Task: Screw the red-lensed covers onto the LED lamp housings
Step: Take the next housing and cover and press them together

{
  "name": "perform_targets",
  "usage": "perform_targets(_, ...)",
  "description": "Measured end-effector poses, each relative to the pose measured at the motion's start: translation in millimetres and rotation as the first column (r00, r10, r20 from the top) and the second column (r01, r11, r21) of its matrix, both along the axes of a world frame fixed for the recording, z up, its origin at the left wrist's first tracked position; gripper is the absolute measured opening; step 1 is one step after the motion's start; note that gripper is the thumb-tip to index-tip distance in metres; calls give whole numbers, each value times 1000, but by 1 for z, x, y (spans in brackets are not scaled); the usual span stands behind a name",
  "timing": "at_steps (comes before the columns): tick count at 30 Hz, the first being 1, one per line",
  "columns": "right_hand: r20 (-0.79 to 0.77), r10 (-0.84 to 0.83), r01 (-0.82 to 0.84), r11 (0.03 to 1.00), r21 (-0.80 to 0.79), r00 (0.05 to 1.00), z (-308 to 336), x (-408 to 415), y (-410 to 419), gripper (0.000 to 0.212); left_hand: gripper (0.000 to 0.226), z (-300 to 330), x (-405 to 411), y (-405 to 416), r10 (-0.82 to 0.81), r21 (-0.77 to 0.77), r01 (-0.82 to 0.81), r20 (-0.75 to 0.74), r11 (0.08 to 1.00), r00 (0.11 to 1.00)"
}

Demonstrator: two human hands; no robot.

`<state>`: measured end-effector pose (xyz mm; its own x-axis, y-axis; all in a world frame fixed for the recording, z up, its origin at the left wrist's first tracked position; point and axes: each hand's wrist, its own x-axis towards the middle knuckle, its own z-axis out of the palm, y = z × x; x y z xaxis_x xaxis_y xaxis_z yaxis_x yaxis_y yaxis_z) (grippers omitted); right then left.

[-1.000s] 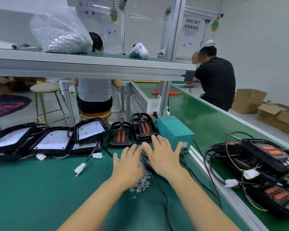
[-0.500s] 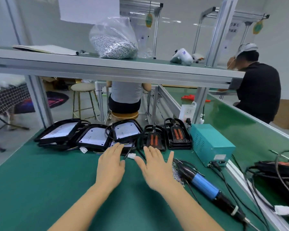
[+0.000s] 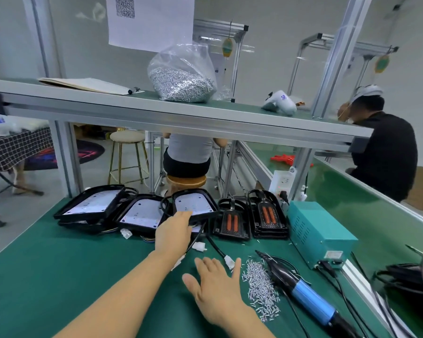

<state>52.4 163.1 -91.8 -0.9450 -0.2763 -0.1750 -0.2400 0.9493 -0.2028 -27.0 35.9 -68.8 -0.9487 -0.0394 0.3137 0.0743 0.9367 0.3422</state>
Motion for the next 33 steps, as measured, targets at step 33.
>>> perform_targets(33, 440, 121, 455, -182, -871, 890, 70, -12, 39, 61, 29, -3, 95, -19, -128, -141, 44, -672, 989, 729)
